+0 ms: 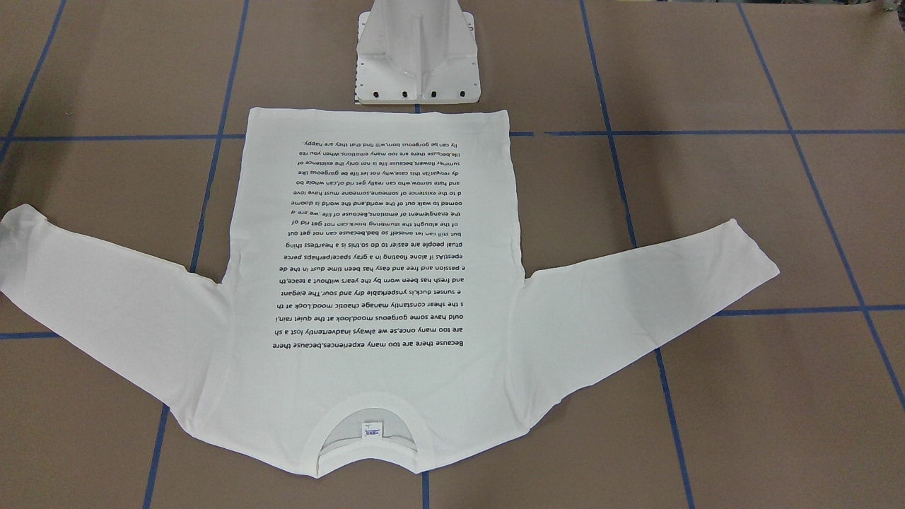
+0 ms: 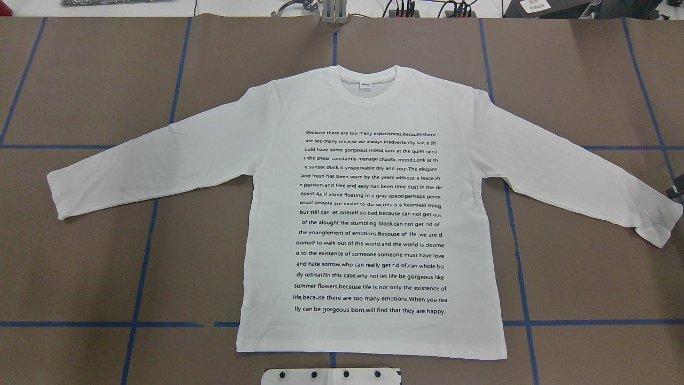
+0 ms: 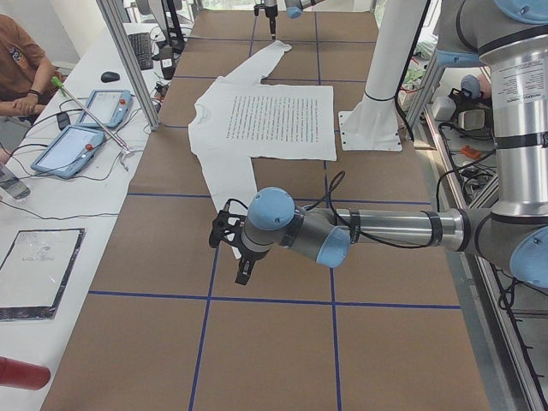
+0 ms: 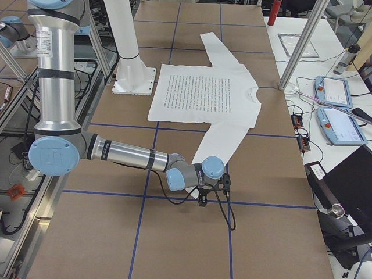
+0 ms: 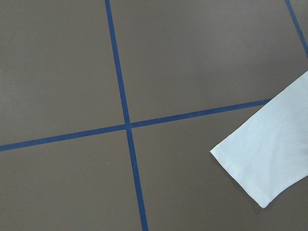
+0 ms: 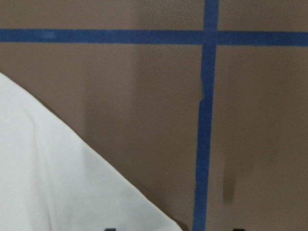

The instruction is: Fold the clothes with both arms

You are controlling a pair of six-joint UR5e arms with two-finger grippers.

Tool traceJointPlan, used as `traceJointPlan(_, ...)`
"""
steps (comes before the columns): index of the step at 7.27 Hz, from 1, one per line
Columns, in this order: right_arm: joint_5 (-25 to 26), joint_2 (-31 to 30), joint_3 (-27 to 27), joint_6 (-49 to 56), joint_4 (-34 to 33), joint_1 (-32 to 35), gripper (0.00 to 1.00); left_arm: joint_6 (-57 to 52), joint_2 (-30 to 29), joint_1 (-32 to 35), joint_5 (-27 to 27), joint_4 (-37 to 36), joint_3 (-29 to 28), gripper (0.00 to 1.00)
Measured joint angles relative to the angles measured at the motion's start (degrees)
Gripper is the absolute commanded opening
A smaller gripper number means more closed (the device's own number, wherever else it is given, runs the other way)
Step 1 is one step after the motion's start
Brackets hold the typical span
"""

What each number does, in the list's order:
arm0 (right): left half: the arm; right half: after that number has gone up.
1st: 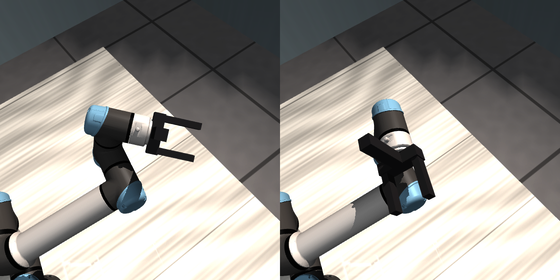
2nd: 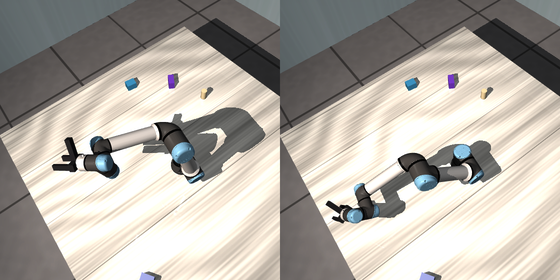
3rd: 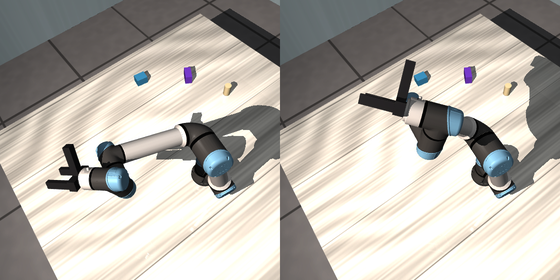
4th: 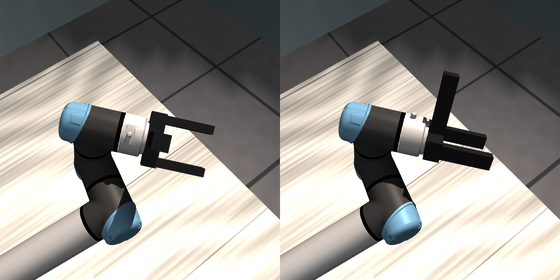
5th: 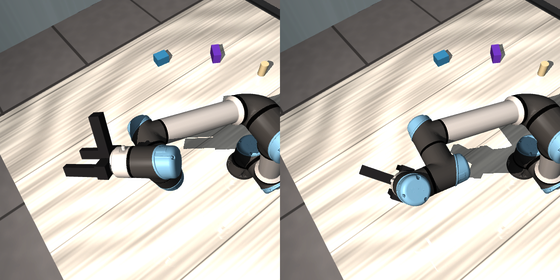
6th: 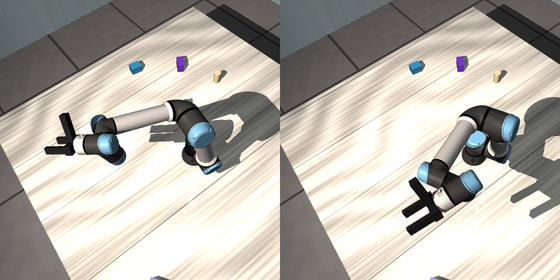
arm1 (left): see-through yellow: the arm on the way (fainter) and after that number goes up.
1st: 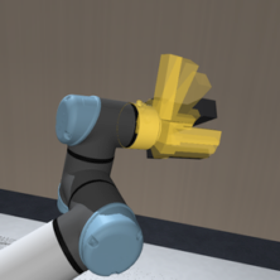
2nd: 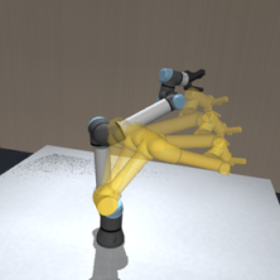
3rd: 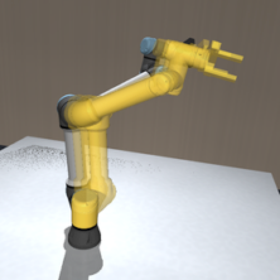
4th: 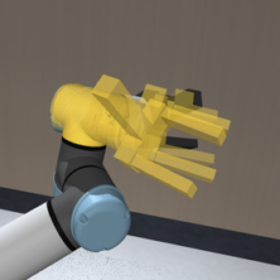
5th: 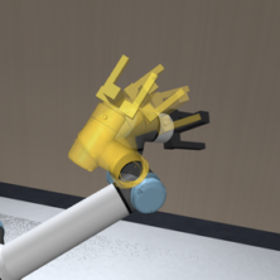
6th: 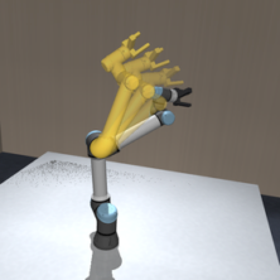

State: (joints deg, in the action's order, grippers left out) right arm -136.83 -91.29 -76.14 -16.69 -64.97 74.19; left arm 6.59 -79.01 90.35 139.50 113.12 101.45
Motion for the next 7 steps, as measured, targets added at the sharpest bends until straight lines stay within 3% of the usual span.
traceJointPlan(5,-0.04,0.35,1.14,0.03,0.01,-1.34,0.69,-0.08,0.0,0.0,-0.01,0.0,0.07,1.0)
traceJointPlan(7,0.01,0.51,1.26,0.02,-0.07,-1.89,0.5,-0.09,0.0,0.0,-0.02,0.0,0.07,1.0)
